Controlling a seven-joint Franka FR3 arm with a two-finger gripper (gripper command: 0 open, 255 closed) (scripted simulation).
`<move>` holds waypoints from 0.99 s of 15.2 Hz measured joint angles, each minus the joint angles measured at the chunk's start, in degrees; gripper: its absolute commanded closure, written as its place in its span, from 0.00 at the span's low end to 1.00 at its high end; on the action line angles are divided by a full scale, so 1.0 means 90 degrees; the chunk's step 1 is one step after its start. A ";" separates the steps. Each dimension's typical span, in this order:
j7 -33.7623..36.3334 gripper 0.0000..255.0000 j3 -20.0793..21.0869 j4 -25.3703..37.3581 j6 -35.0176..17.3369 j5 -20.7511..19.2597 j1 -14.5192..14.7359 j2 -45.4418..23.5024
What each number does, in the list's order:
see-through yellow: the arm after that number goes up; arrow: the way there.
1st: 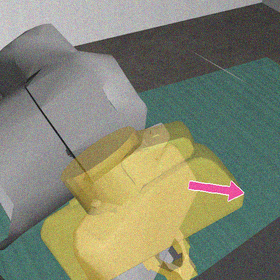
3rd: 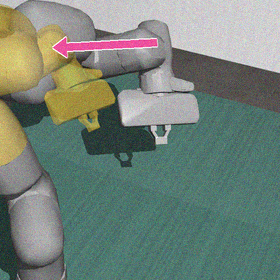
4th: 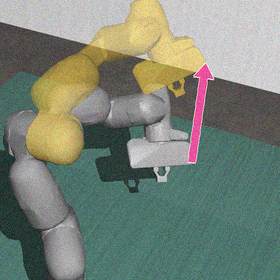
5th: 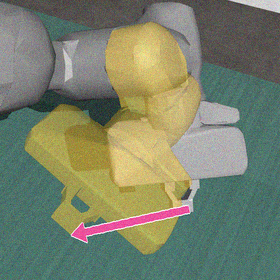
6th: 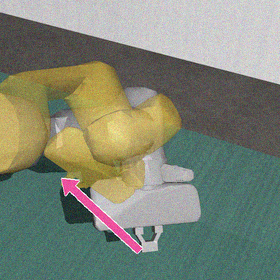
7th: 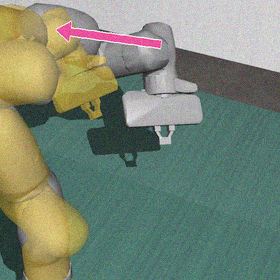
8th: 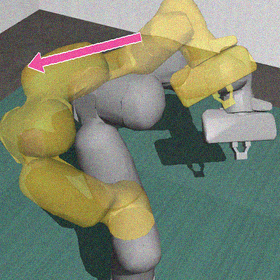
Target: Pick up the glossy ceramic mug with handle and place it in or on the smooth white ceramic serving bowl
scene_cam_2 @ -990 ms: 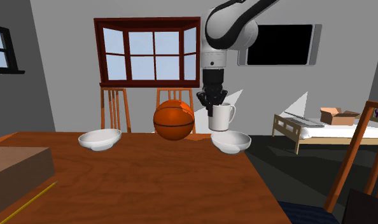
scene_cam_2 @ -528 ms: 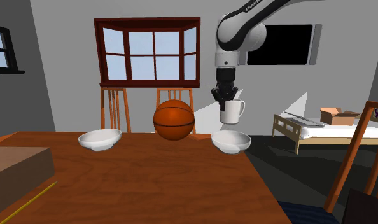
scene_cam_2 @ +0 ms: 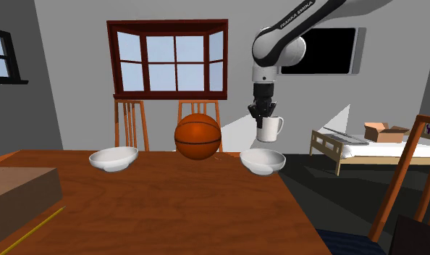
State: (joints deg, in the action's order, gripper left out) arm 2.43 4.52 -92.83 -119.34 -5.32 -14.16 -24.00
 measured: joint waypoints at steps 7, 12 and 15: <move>0.0043 1.00 -0.0015 -0.0267 -0.0487 -0.0038 0.0007 -0.0221; 0.0064 1.00 -0.0032 -0.0429 -0.0828 -0.0067 0.0005 -0.0401; 0.0082 1.00 -0.0037 -0.0488 -0.0952 -0.0080 0.0011 -0.0468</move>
State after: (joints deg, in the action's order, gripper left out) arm 3.17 4.19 -97.22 -127.91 -6.03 -14.06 -28.21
